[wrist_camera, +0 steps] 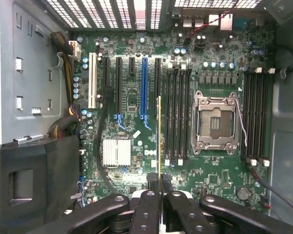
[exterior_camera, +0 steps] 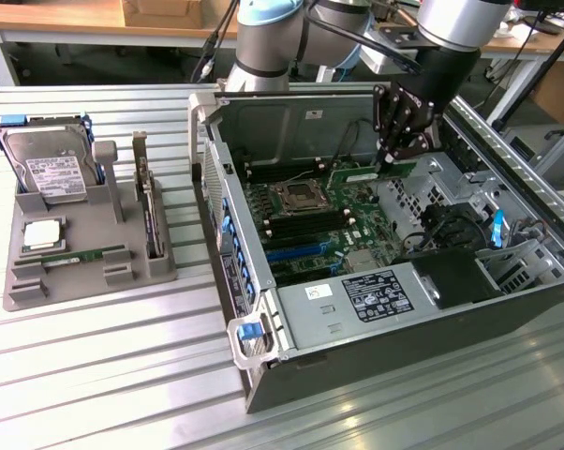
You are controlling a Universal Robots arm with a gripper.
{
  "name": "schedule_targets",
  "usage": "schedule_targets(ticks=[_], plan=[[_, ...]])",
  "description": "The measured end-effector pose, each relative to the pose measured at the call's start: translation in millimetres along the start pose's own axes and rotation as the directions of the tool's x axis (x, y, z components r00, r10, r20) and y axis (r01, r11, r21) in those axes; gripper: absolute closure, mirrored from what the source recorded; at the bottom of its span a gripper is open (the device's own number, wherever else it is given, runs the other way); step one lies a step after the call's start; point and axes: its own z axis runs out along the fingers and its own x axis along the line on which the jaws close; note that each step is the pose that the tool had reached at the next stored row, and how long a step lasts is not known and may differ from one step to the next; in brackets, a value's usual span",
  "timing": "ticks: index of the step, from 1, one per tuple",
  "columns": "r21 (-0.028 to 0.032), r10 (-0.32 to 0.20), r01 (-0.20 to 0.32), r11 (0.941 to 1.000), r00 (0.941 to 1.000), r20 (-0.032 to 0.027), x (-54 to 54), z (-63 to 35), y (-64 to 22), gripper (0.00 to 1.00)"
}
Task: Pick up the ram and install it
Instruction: 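Insert the ram into the slot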
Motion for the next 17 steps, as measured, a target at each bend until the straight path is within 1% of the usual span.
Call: schedule_targets(ticks=[17], plan=[[0.0, 0.0, 0.0, 1.0, 1.0, -0.0001, -0.1, 9.9, -0.1, 0.88]])
